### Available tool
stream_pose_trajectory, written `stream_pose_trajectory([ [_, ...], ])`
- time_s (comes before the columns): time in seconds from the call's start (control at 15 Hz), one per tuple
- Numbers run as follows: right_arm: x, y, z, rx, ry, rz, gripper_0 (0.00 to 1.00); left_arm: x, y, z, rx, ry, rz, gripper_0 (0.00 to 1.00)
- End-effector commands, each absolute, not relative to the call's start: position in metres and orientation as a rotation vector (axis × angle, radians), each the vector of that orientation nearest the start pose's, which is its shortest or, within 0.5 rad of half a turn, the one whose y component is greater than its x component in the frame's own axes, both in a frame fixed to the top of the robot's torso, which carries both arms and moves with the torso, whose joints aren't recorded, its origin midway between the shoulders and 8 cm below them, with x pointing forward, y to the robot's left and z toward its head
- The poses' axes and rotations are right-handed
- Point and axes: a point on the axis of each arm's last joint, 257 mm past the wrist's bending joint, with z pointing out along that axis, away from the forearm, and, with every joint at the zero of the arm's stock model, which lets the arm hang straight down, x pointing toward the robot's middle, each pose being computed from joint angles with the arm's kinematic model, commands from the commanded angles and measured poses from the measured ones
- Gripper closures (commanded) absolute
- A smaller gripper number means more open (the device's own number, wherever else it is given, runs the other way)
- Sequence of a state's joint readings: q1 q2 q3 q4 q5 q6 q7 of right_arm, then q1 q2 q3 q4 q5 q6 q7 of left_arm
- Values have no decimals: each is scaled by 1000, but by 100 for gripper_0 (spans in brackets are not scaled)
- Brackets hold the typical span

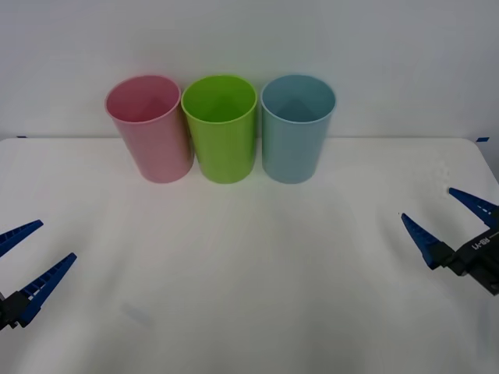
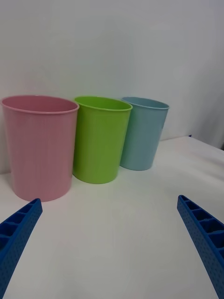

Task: Grasp the object on the table and drop it into the matching bin: aluminum can to the light blue bin, PET bottle to the pink bin.

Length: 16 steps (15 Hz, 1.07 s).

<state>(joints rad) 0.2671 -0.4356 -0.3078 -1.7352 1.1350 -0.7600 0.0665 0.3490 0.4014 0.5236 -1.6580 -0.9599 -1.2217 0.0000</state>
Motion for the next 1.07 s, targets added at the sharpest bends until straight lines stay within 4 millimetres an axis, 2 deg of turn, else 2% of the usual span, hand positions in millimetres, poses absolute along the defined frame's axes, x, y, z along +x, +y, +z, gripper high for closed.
stream_pose_trajectory([
  [0.07,407,-322,-193,-486,1535,297,0,342,330,-169,465,1441,-567,0],
  [0.53,356,-334,-198,-491,1546,386,0,342,330,-169,465,1441,-567,0],
  [0.73,346,-340,-201,-470,1557,389,0,342,330,-169,465,1441,-567,0],
  [1.07,343,-338,-206,-472,1566,397,0,342,330,-169,465,1441,-567,0],
])
